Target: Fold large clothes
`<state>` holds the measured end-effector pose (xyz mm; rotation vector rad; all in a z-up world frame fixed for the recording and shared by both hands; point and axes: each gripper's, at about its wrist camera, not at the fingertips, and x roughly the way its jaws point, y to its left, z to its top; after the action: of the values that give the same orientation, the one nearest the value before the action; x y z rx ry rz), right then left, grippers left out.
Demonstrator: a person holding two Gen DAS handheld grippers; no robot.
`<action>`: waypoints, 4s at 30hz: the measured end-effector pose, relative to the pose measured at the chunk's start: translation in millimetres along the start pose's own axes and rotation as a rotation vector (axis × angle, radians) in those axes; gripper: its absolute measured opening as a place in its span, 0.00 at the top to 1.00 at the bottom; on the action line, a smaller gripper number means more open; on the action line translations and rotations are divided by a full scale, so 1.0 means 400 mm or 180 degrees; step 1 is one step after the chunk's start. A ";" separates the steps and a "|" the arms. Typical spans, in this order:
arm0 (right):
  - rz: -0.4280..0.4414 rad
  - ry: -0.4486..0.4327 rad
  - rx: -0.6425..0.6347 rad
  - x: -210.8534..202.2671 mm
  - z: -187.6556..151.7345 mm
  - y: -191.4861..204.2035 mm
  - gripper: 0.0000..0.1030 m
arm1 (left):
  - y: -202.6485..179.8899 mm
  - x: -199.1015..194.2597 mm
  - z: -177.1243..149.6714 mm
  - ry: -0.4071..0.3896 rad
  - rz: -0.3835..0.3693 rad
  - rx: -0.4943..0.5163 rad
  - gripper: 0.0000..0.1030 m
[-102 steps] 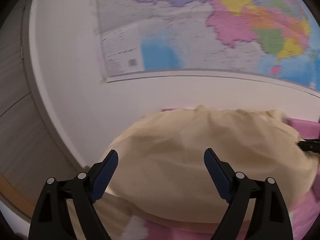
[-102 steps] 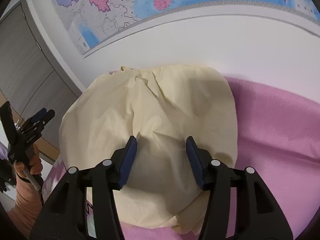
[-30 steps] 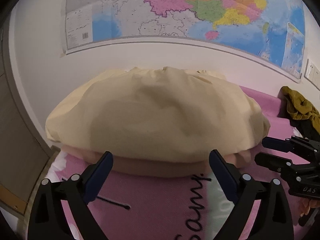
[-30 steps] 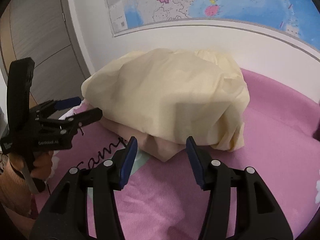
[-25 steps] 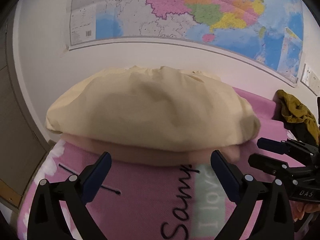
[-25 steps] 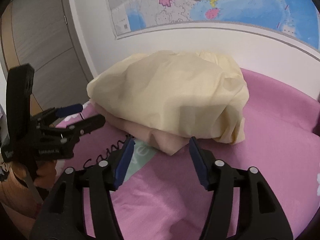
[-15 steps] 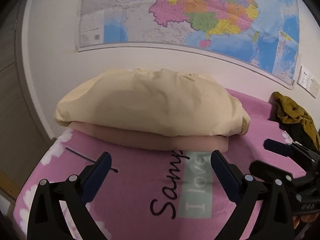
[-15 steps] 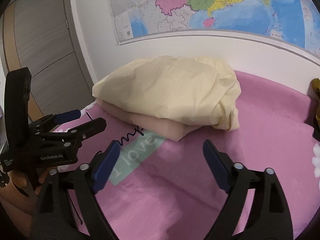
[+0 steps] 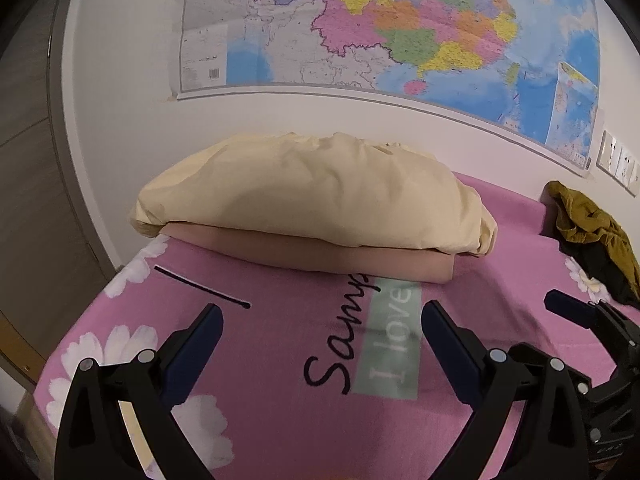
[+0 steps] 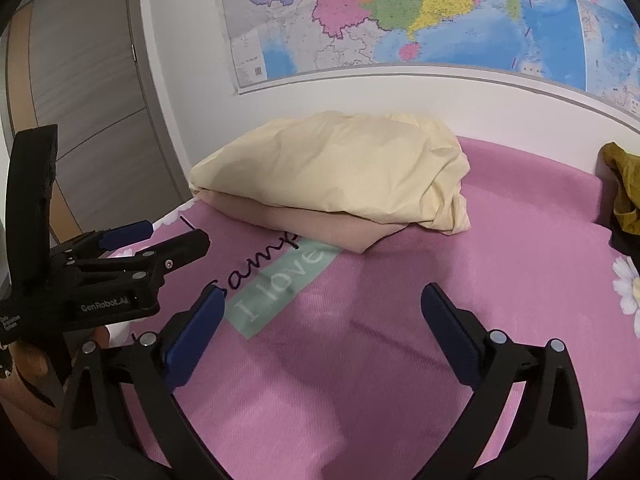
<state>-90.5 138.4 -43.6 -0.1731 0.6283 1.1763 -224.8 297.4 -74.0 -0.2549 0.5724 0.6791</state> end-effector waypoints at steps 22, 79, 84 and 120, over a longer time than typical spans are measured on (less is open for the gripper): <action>0.0026 -0.0073 0.0030 -0.048 -0.024 0.021 0.06 | -0.008 -0.052 -0.023 -0.0097 -0.0019 0.0077 0.07; 0.0089 -0.0046 0.0131 -0.043 -0.034 0.028 0.06 | -0.015 -0.055 -0.027 -0.0068 -0.0014 0.0061 0.07; 0.0096 -0.0047 0.0136 -0.042 -0.035 0.029 0.06 | -0.013 -0.055 -0.028 -0.0067 -0.0017 0.0063 0.07; 0.0119 -0.0027 0.0153 -0.040 -0.039 0.029 0.06 | -0.022 -0.048 -0.036 -0.0030 -0.0025 0.0102 0.07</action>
<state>-110.6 123.3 -45.3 -0.1160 0.6540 1.1961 -237.1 275.0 -74.5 -0.2236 0.5725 0.6628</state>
